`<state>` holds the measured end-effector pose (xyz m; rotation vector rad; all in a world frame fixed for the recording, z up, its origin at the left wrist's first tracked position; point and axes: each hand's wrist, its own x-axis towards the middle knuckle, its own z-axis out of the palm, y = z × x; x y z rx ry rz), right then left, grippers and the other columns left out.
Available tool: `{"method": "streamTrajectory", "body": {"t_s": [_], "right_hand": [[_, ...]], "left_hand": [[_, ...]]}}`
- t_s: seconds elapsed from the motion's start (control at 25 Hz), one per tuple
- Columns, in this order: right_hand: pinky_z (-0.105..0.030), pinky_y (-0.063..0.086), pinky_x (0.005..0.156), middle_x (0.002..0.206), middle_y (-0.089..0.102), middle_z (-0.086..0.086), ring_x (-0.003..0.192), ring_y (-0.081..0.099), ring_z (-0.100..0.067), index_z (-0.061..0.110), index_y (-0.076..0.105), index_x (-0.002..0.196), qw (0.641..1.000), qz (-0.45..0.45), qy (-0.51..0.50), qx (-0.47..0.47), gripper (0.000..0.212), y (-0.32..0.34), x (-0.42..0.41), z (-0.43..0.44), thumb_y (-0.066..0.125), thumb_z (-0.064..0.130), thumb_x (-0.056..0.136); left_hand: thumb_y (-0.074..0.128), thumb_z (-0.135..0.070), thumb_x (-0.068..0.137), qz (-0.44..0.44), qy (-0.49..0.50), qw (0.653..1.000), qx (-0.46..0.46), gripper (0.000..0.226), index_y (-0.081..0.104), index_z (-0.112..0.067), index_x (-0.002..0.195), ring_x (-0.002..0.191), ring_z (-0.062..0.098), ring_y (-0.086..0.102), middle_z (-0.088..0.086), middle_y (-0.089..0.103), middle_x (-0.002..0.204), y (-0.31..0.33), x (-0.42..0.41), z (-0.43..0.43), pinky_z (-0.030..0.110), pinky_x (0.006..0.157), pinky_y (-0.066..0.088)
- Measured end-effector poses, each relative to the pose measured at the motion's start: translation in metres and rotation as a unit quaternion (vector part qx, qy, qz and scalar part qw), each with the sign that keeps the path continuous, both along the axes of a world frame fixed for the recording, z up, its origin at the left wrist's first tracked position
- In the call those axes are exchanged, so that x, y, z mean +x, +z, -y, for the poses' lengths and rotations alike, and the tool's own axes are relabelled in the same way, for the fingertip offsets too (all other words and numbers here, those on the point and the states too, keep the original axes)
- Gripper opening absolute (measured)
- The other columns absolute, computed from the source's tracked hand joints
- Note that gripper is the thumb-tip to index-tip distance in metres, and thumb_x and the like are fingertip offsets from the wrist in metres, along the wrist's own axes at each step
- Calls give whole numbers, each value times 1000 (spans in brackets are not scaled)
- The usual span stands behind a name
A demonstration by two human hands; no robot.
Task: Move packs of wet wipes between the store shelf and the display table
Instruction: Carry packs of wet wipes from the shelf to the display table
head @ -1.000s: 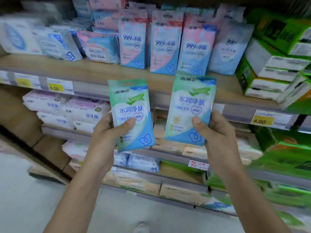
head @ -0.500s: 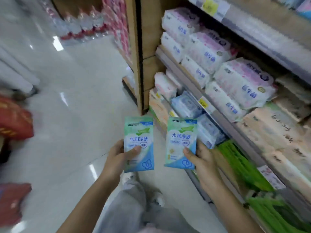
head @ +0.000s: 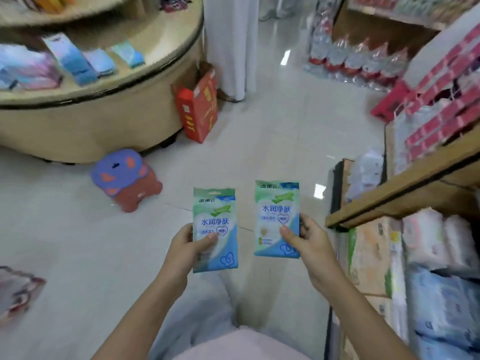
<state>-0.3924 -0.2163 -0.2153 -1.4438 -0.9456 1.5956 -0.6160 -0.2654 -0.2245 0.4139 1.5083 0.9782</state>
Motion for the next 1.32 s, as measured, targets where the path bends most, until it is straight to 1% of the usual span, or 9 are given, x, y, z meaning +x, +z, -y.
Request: {"method": "streamTrajectory", "body": {"t_s": [0.2,0.36,0.48,0.68,0.84,1.0,1.12,1.2,1.32], "right_hand": [[-23,57,67,97,74,0,83,72,-14,13,61,101,996,9,79,-26,19,-9,-85,-97,61,1,86],[-23,56,62,96,75,-5,83,72,-19,10,61,104,991,9,124,-50,19,-9,-135,-166,61,1,86],[-24,57,63,95,75,-6,82,72,-20,9,61,105,987,11,145,-64,20,-16,-163,-225,62,1,86],[-25,57,63,97,75,-8,84,72,-23,7,62,105,978,17,194,-71,20,-32,-218,-355,62,1,86],[-23,56,65,105,72,-10,87,72,-21,5,60,109,963,30,262,-49,22,-24,-277,-479,61,2,87],[-25,58,70,108,71,-6,92,71,-21,9,58,114,945,16,327,-29,26,-8,-353,-575,60,5,89],[-28,59,71,107,72,-7,95,70,-24,9,59,113,936,1,348,-55,26,-15,-412,-619,60,4,88],[-27,58,69,108,71,-9,93,70,-23,6,59,114,930,-1,359,-75,26,-25,-453,-642,60,3,88],[-28,59,70,108,71,-10,90,71,-20,7,61,110,931,-6,347,-112,21,-40,-508,-672,56,4,90]], "left_hand": [[66,-7,85,-11,81,997,10,22,61,-7,106,87,28,70,11,72,103,-1,-88,-80,38,75,55],[64,-5,85,-28,119,991,45,21,61,-8,106,70,12,71,6,72,98,16,-152,-154,22,55,54],[65,-5,85,-35,151,987,51,23,60,-6,107,66,8,70,8,71,99,18,-189,-215,18,53,53],[66,-7,84,-27,211,977,34,27,60,-5,110,72,14,71,8,72,100,-3,-233,-327,23,58,56],[66,-8,84,-5,270,963,3,29,59,-6,112,85,24,70,10,71,105,-19,-257,-407,33,70,57],[60,-6,89,24,312,950,-24,28,57,-4,117,93,29,68,13,69,113,-36,-285,-465,42,82,55],[55,-5,92,45,340,939,-28,24,55,-5,116,83,24,67,11,68,109,-45,-322,-505,27,59,57],[53,-5,93,59,346,936,-27,24,53,-6,116,83,25,65,11,67,108,-53,-360,-534,21,47,52],[52,-2,93,69,341,937,-14,28,51,-2,121,82,23,67,16,66,114,-71,-425,-579,29,58,58]]}}
